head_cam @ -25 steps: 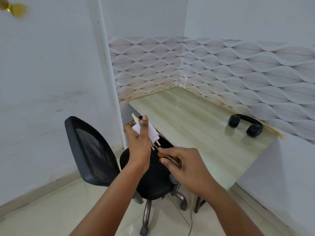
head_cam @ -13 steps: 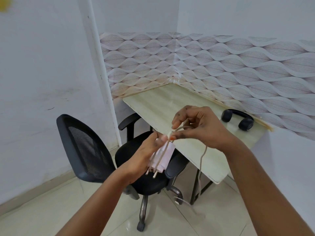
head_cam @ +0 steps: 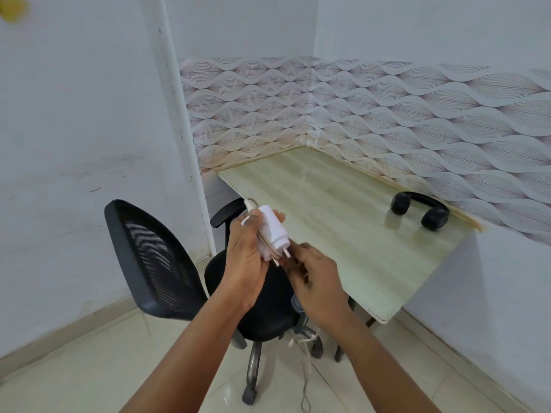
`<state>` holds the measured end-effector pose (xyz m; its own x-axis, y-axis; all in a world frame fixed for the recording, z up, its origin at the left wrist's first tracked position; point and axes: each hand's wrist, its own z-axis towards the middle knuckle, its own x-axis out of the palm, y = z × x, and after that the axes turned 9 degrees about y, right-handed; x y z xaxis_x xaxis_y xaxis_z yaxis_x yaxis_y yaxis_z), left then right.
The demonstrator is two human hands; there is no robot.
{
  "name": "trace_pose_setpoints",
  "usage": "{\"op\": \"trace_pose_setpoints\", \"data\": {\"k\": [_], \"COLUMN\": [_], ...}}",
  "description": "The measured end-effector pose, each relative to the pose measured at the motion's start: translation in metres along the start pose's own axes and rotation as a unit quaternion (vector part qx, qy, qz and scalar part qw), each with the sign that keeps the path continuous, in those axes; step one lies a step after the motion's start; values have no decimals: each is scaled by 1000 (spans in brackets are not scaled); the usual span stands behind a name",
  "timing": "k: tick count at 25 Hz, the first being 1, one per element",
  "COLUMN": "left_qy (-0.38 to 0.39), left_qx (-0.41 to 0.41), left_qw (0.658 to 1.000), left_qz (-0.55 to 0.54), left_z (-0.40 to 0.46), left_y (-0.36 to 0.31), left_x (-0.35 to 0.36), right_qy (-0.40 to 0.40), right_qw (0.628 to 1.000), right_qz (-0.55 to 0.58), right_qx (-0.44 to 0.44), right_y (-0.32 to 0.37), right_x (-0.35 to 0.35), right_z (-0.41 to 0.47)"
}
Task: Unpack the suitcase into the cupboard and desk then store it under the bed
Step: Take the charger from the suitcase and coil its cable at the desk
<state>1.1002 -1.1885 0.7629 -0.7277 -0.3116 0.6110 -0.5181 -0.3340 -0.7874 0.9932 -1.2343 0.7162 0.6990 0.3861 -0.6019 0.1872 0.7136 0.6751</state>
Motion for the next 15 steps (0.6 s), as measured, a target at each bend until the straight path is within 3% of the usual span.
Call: {"op": "trace_pose_setpoints", "data": {"k": [2, 4, 6, 9, 11, 15], "left_qy": [-65, -113, -126, -114, -38, 199], "left_qx": [47, 67, 65, 69, 37, -145], "left_qw": [996, 975, 950, 936, 921, 884], "left_qz": [45, 177, 279, 325, 386, 396], "left_z": [7, 9, 7, 5, 5, -1], "left_y": [0, 0, 5, 9, 6, -6], "left_x": [-4, -9, -15, -20, -21, -30], "right_qy": [45, 76, 135, 196, 185, 209], "right_qw": [999, 996, 989, 978, 979, 978], "right_qz": [-26, -45, -55, -69, -79, 9], "right_qx": [7, 1, -6, -14, -22, -19], "right_y": [5, 9, 15, 24, 29, 39], "right_x": [-4, -16, -28, -40, -52, -86], "right_z": [-1, 4, 10, 16, 22, 38]}}
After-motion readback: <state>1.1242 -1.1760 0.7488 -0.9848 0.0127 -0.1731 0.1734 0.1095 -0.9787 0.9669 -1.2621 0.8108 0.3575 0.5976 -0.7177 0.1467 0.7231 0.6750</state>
